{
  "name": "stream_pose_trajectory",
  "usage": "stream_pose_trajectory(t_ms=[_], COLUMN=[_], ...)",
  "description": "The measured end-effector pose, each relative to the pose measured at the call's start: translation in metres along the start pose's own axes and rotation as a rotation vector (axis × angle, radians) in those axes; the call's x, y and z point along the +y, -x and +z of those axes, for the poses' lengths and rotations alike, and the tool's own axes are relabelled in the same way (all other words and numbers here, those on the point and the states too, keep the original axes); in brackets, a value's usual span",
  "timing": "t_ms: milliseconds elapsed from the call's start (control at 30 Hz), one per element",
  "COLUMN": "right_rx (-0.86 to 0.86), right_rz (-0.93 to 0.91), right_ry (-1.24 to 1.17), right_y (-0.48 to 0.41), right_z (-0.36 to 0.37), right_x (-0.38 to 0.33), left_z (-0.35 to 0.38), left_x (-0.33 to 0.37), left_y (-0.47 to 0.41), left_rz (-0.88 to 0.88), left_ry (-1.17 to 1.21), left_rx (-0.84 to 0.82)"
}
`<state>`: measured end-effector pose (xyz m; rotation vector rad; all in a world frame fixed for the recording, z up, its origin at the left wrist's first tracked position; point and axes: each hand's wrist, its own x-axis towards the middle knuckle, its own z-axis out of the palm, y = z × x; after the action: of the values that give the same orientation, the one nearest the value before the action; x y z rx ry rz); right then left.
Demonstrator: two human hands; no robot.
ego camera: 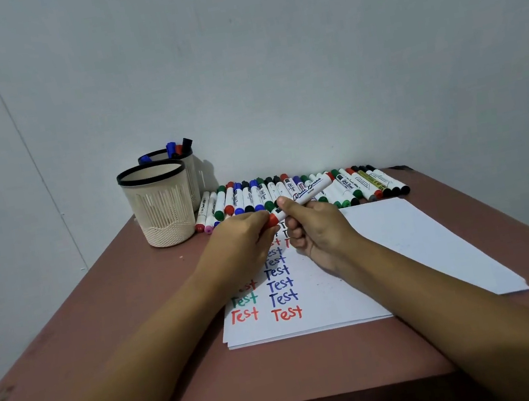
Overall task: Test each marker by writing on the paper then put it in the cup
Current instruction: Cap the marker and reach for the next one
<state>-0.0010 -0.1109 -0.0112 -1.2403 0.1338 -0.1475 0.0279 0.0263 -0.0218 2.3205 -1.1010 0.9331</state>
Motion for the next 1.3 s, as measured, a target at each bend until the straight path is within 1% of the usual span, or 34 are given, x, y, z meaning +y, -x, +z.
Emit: stream_pose_trajectory(t_ms=[100,167,233,333,400,467,533,567,633,700,767,833,933,1000,1100,1200,1300], right_rx=[0.008,0.002,-0.001,0.014,0.03,0.072,0.184,0.247,0.323,0.259,0.135,0.071,0.063,0.065,0.067,0.074,0.08], right_rz=[-0.001,-0.003,-0.019,-0.036,-0.039,-0.045,-0.083,-0.117,-0.22,-0.329,-0.385,-0.379,-0.378,-0.388,-0.395,-0.404,-0.414], right_ry=[0.019,0.047,0.064,0.145,0.166,0.119,0.137,0.207,0.467,0.773,0.991,1.135,1.216,1.215,1.232,1.244,1.267], right_y=[-0.001,-0.001,-0.002,-0.002,-0.003,-0.006,-0.011,-0.013,-0.015,-0.011,-0.012,-0.018,-0.023,-0.023,-0.024,-0.026,-0.027], right_z=[0.001,0.0,-0.002,-0.004,-0.006,-0.01,-0.014,-0.016,-0.019,-0.019,-0.019,-0.021,-0.025,-0.027,-0.026,-0.025,-0.025], right_x=[0.001,0.0,-0.004,-0.007,-0.009,-0.01,-0.013,-0.013,-0.008,0.001,0.01,0.016,0.018,0.019,0.02,0.02,0.021], left_z=[0.002,0.002,0.0,-0.004,-0.005,-0.008,-0.013,-0.017,-0.024,-0.031,-0.041,-0.054,-0.079,-0.095,-0.108,-0.111,-0.106], left_x=[-0.003,-0.005,-0.002,0.001,-0.001,-0.003,-0.006,-0.007,-0.009,-0.013,-0.019,-0.028,-0.049,-0.066,-0.096,-0.116,-0.127], left_y=[0.0,0.0,-0.002,-0.006,-0.005,-0.004,-0.005,-0.006,-0.009,-0.014,-0.021,-0.033,-0.057,-0.072,-0.088,-0.099,-0.104], left_rz=[0.019,-0.012,-0.096,-0.305,-0.4,-0.475,-0.547,-0.568,-0.594,-0.617,-0.622,-0.611,-0.596,-0.614,-0.652,-0.701,-0.745], left_ry=[-0.014,0.005,0.105,0.34,0.448,0.511,0.603,0.633,0.649,0.655,0.625,0.531,0.393,0.289,0.151,0.022,-0.021], left_rx=[-0.009,-0.031,-0.009,0.007,0.013,0.072,0.183,0.24,0.335,0.412,0.443,0.454,0.501,0.49,0.423,0.29,0.178])
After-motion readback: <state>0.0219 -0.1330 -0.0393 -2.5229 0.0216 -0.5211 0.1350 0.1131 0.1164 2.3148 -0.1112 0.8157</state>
